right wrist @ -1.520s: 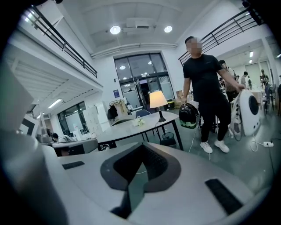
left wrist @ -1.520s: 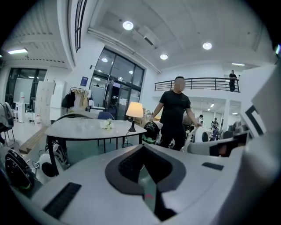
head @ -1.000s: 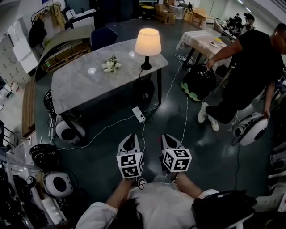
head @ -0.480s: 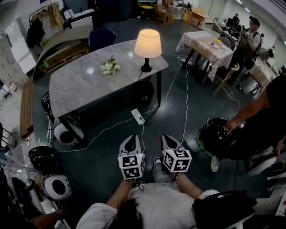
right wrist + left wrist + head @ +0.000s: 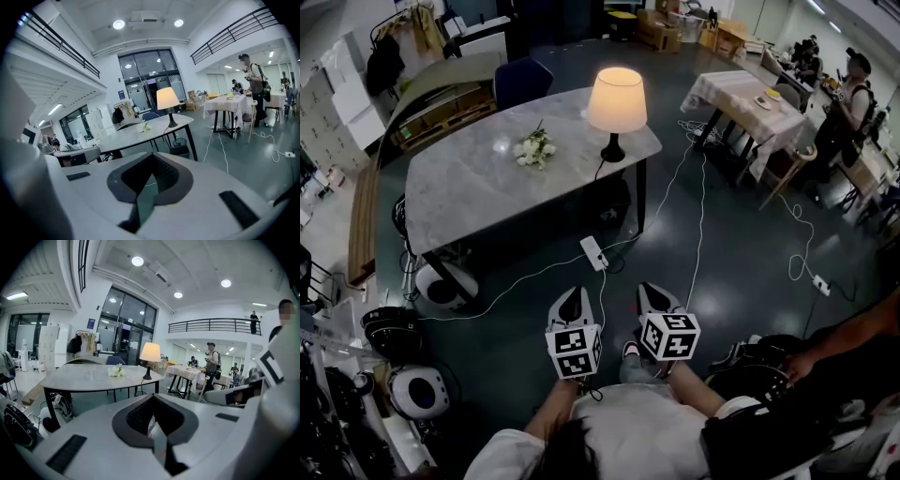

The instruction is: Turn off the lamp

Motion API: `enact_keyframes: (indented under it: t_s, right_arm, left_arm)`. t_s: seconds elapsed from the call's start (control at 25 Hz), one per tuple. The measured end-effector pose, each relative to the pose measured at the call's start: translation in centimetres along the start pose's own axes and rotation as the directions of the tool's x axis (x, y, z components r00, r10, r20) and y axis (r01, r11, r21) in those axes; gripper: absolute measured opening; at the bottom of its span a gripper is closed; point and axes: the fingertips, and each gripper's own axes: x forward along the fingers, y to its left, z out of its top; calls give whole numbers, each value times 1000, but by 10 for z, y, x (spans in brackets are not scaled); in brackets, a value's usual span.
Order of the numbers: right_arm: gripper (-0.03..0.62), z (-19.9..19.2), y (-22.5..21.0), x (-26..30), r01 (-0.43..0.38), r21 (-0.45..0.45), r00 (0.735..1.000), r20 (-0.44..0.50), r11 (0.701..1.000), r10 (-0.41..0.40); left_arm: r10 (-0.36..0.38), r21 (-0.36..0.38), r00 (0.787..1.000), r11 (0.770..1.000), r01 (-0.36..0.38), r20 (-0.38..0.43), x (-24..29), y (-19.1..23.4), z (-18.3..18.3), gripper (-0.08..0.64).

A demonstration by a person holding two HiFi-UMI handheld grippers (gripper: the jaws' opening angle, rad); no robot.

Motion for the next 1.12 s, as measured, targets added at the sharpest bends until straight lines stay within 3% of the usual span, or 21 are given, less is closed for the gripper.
enact_keyframes:
  t_s: [1.12]
  right_arm:
    - [-1, 76, -143, 120, -106, 22, 991, -81, 994, 108]
  left_arm:
    - [156, -12, 984, 987, -157, -81, 160, -41, 29, -3]
